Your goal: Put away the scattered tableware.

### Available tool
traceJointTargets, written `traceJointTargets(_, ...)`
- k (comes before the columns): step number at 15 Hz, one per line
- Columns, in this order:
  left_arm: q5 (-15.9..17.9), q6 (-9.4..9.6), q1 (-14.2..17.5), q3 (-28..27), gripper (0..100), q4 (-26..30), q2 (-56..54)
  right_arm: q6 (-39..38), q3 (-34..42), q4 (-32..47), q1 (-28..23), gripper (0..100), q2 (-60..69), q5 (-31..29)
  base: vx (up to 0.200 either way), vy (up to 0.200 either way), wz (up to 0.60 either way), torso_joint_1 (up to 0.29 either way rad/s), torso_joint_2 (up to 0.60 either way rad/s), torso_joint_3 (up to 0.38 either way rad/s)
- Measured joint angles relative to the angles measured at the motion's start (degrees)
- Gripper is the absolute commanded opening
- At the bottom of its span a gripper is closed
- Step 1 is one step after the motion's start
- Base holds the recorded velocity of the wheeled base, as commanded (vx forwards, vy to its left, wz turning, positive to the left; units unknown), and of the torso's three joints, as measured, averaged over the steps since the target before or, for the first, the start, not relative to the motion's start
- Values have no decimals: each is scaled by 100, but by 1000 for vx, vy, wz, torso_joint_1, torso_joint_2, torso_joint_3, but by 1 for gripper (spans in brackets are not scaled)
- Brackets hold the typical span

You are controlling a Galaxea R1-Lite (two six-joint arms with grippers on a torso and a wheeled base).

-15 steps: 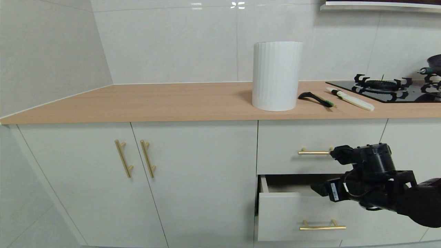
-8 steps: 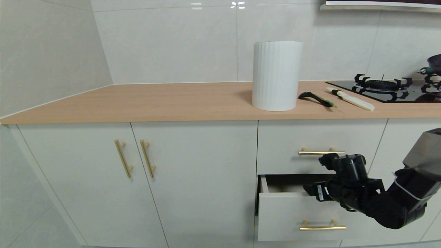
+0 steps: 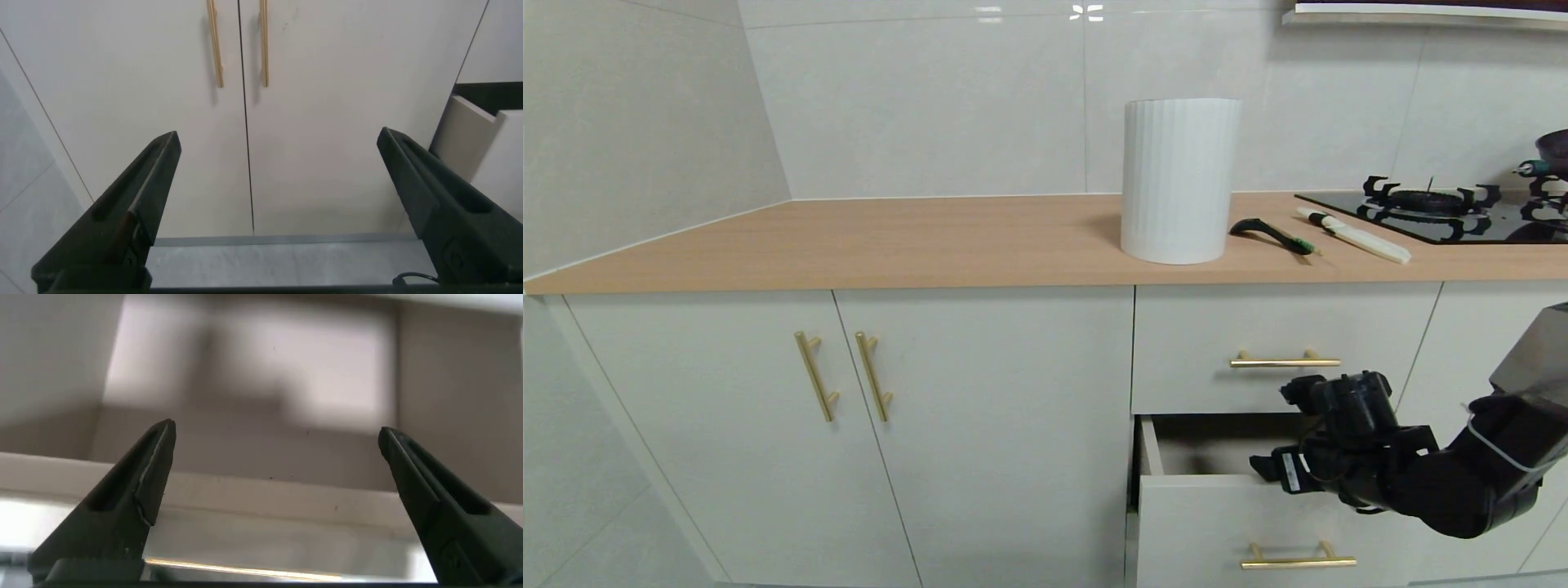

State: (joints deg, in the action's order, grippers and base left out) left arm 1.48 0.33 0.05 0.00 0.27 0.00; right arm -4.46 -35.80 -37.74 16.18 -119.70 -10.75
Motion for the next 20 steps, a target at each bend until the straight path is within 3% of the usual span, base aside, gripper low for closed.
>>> traceJointTargets(11, 0, 2, 0, 0, 100, -2, 0, 393, -39, 2503, 377, 100, 1165, 41, 0, 0, 0, 0, 0, 0)
traceJointTargets(16, 2, 0, -2, 0, 100, 0, 0, 591, -29, 3285, 631, 100, 1408, 17, 0, 0, 0, 0, 0, 0)
traceJointTargets(20, 2, 0, 0, 0, 100, 0, 0, 974, -57, 4610, 859, 100, 1813, 2, 0, 0, 0, 0, 0, 0)
